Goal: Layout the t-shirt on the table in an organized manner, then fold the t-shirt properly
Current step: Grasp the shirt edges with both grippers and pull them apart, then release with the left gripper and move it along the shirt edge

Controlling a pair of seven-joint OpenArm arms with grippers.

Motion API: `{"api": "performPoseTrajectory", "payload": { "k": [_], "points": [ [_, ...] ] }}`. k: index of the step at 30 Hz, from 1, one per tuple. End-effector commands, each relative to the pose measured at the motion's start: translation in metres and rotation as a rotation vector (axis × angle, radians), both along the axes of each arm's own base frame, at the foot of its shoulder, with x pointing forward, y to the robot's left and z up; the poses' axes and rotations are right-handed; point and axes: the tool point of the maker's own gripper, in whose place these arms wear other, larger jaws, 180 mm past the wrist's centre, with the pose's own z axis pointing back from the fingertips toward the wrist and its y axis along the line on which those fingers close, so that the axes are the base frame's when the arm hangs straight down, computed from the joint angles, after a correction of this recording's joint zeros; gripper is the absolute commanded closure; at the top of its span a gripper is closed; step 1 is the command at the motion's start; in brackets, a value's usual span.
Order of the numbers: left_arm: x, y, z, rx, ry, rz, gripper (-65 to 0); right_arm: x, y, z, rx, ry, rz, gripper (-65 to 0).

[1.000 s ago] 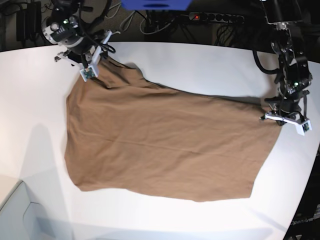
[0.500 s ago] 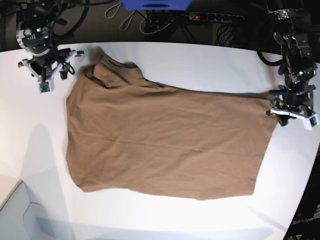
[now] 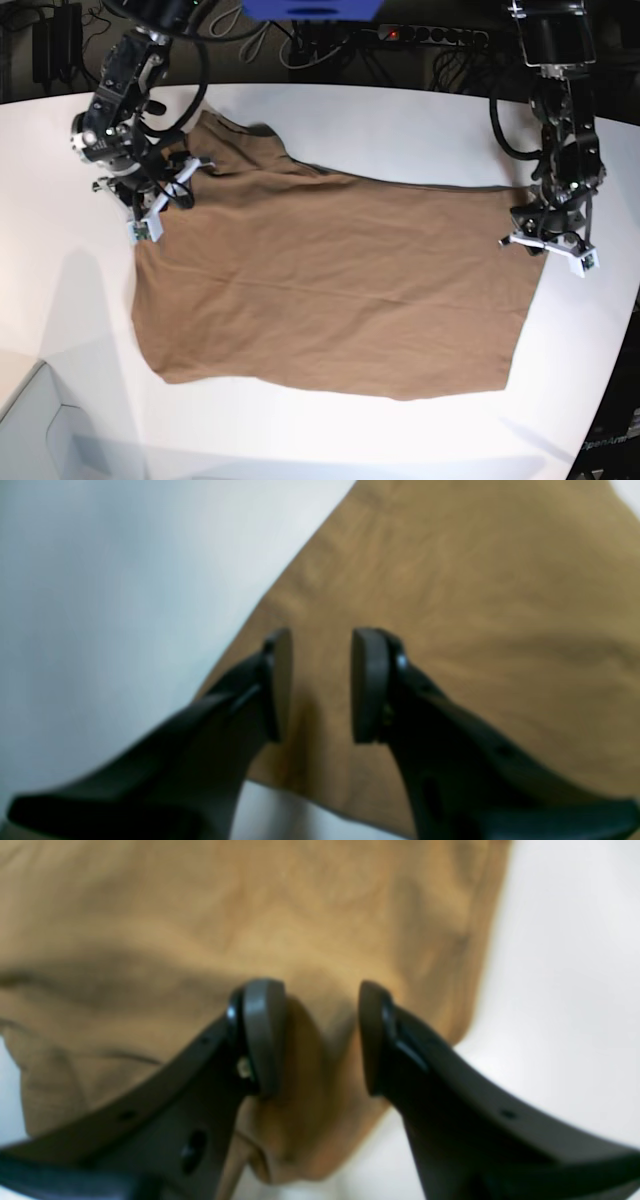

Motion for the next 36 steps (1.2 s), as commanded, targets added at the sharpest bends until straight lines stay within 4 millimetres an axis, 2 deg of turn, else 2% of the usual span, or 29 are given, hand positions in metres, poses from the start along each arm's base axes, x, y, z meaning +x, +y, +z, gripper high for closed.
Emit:
{"api": "performPoseTrajectory", "payload": {
  "k": [1,5,9,10,13,16,18,22,25,30,33,36],
  "points": [
    [0.013,0.011,0.011,0.028,-0.032,0.011,-16.5,0.007,-0.001,0.008,0.005,-0.037,-0.002,-25.0],
    [0.001,0.019,-0.021,0.015,0.061,0.037,-15.4,-0.008,-0.004,-0.003,-0.002,0.003,0.000,-23.5],
    [-0.013,0.026,-0.040,0.009,0.124,0.055,-15.4,-0.027,-0.012,-0.014,-0.025,0.050,0.007,-14.8],
    [-0.023,0.027,-0.046,0.010,0.147,0.057,-15.4,-0.034,-0.013,-0.018,-0.029,0.066,0.008,-12.7],
    [-0.038,0.034,-0.052,0.030,0.180,0.054,-15.4,-0.052,-0.015,-0.025,-0.033,0.104,0.005,-8.9],
    [-0.056,0.031,-0.056,0.038,0.197,0.041,-15.3,-0.067,-0.020,-0.032,-0.045,0.136,0.009,-7.9],
    [-0.066,0.028,-0.050,0.057,0.189,0.020,-15.3,-0.077,-0.022,-0.035,-0.051,0.156,0.010,-7.7],
    [-0.072,0.015,-0.027,0.082,0.134,-0.030,-15.3,-0.084,-0.023,-0.021,-0.074,0.098,0.019,-7.7],
    [-0.064,0.006,-0.004,0.096,0.068,-0.060,-15.3,-0.086,-0.024,-0.005,-0.100,0.056,0.022,-8.0],
    [-0.044,-0.003,0.034,0.110,-0.044,-0.081,-15.5,-0.075,-0.028,0.016,-0.133,-0.006,0.023,-8.1],
    [-0.038,0.006,0.063,0.119,-0.127,-0.044,-15.6,-0.062,-0.029,0.024,-0.144,-0.040,0.026,-8.1],
    [-0.020,0.018,0.091,0.117,-0.222,0.023,-15.8,-0.052,-0.031,0.030,-0.147,-0.063,0.021,-8.1]
  ]
}}
